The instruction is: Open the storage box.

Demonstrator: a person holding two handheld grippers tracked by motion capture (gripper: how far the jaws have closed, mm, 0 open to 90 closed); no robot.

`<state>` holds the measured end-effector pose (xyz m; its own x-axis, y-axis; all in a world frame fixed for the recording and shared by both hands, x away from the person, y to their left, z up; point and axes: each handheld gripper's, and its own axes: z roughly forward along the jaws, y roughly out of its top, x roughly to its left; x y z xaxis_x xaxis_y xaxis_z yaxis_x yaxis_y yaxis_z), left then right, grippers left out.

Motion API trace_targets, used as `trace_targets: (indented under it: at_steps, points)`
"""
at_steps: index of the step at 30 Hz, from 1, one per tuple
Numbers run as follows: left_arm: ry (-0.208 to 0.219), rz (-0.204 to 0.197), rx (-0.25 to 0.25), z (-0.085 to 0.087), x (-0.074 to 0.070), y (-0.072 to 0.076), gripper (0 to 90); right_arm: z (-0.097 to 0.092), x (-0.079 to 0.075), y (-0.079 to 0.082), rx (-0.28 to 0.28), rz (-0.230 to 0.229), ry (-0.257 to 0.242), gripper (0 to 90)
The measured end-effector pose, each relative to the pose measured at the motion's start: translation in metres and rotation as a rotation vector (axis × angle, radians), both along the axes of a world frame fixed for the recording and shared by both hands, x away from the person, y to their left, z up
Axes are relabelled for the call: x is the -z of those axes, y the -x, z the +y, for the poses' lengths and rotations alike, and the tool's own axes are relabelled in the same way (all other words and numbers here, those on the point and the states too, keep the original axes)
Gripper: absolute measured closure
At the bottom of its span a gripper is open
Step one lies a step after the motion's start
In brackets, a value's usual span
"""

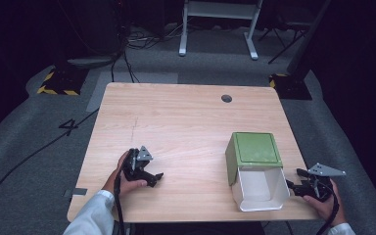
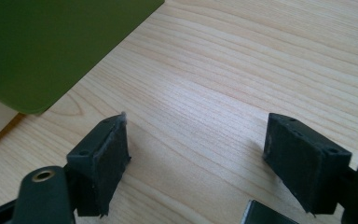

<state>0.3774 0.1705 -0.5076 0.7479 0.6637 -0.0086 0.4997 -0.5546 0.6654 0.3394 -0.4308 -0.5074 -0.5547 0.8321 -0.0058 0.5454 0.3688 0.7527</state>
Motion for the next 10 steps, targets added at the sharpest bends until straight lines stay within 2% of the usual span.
trace_targets:
  at_steps: [10]
  points:
    - [0.002,0.001,0.002,-0.0002,0.0001,-0.0002,0.2,-0.0001,0.0,-0.0001,0.0,0.0,-0.001,21.9]
